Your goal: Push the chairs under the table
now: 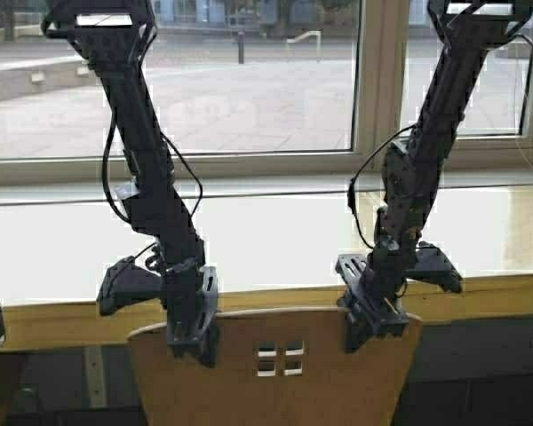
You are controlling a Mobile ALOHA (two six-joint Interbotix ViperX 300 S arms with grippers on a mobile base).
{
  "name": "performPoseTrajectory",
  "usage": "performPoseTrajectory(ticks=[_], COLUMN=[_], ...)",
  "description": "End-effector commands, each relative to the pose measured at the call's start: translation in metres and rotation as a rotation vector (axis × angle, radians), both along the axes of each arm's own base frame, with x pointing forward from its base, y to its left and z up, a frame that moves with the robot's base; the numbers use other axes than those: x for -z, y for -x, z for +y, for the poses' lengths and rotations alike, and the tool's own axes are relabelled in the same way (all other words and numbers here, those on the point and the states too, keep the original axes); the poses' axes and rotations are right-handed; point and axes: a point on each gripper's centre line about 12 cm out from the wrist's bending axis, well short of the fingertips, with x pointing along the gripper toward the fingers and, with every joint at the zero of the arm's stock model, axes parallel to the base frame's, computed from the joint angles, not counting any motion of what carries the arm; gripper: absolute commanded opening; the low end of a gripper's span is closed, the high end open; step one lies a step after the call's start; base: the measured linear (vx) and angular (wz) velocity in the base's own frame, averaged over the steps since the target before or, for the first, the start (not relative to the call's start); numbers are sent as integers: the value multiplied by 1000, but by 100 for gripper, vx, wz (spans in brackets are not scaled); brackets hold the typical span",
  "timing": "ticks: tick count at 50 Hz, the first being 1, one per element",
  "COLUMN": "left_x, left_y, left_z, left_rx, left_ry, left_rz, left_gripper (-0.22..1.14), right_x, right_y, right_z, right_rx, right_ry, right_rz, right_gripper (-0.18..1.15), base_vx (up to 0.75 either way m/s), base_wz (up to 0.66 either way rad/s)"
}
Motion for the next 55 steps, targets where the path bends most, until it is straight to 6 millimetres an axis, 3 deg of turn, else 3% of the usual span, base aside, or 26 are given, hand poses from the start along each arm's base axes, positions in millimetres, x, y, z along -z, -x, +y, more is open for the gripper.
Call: performPoseTrajectory(ticks=[1,27,45,50,55], left_x=[-20,-23,-23,-25,-25], left_y=[-22,-36,-33,-32,-32], left_z=[9,5,6,6,6], left_rx=[22,15,20,38,45], left_ry=[-18,-3,-7,-15,-22], left_rz=[-67,-97,-92,-95,-96], left_gripper=[3,3,5,12,31], right_x=[4,4,7,5,4], right_y=[7,-5,-3,-5,-9], right_z=[0,5,4,5,7], right_rx=[-70,-70,-105,-139,-154], right_ry=[28,19,29,40,41], right_rz=[2,-28,-24,-35,-48], right_gripper=[4,4,6,17,44], base_vx=[16,16,9,3,1], base_wz=[-3,2,0,0,0])
